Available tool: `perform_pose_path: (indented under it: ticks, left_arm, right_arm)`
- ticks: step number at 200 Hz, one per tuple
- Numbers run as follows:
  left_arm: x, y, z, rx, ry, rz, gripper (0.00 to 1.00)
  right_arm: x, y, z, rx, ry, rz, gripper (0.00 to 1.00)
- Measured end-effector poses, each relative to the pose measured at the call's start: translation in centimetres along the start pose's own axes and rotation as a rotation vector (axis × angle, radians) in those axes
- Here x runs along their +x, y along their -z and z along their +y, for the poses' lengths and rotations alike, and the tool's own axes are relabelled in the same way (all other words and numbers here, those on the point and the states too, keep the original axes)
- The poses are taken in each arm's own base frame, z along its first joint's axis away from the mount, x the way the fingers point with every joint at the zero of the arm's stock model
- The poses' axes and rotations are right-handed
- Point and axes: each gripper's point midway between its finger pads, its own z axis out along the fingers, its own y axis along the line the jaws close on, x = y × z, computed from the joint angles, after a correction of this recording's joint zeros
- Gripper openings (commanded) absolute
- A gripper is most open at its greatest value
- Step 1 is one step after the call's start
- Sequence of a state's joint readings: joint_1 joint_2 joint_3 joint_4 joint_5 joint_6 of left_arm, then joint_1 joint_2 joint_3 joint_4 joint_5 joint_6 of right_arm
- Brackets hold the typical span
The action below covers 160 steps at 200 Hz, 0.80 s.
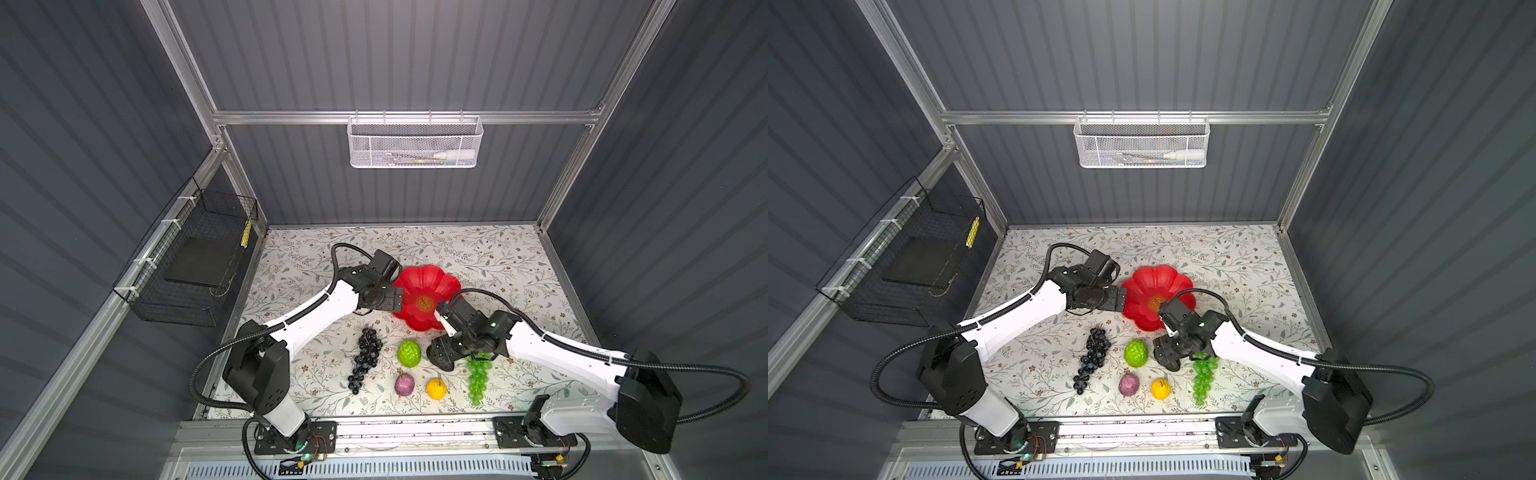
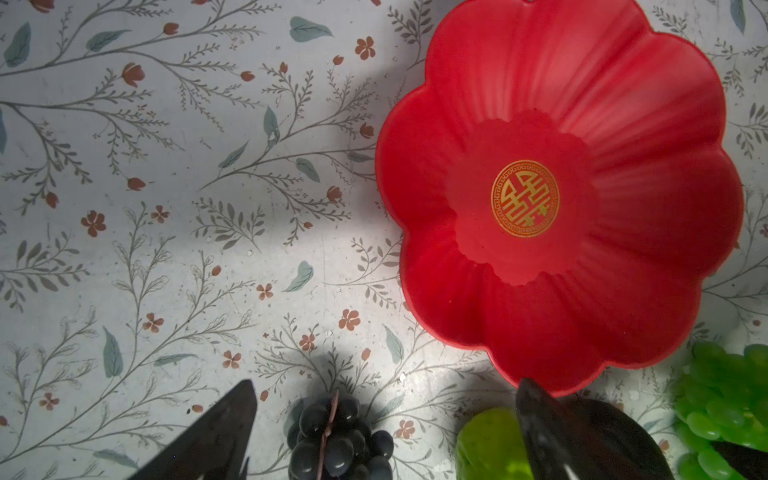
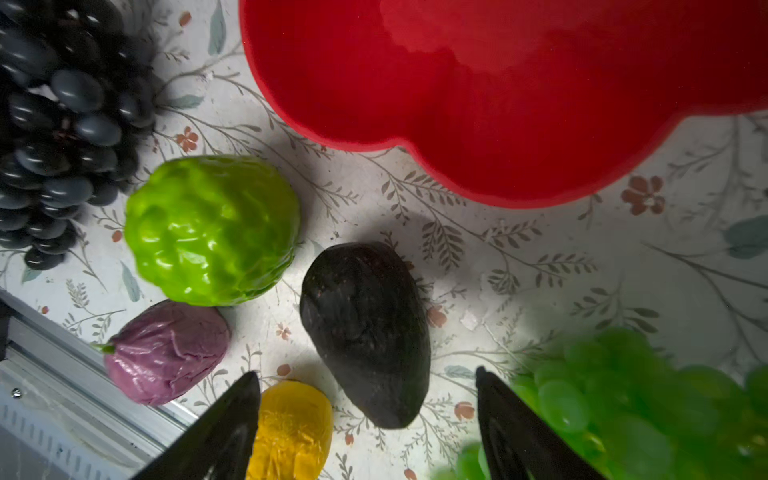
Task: Place and organize the fake fruits in the fruit bowl
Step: 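Reach the right gripper to the dark avocado while the left arm nears the bowl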
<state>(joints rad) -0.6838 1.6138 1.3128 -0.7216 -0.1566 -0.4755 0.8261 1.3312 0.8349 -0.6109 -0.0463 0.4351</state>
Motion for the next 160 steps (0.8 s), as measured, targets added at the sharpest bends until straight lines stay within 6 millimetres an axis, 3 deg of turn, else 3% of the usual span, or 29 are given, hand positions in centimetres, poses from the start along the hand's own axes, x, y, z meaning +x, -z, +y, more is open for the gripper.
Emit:
perform_pose_path:
  ticks: [26,86,160]
  left_arm:
    - [-0.2,0.5,0.2,0.001,0.025,-0.015,0.99]
    - [-0.4,0.8,0.4,-0.008,0.034,-0.029,0.98]
    - [-0.6,0.8,0.5,-0.013,0.035,-0.037,0.99]
  right_arm:
    - [0.7,-1.8,-0.1,0.011,0.011,0.051,0.81]
    - [0.4,-3.5,0.2,-0.002,0.017,0.053,0.77]
    - [0.6,-4.9,0.3,-0.009,0.005,0.064,0.56]
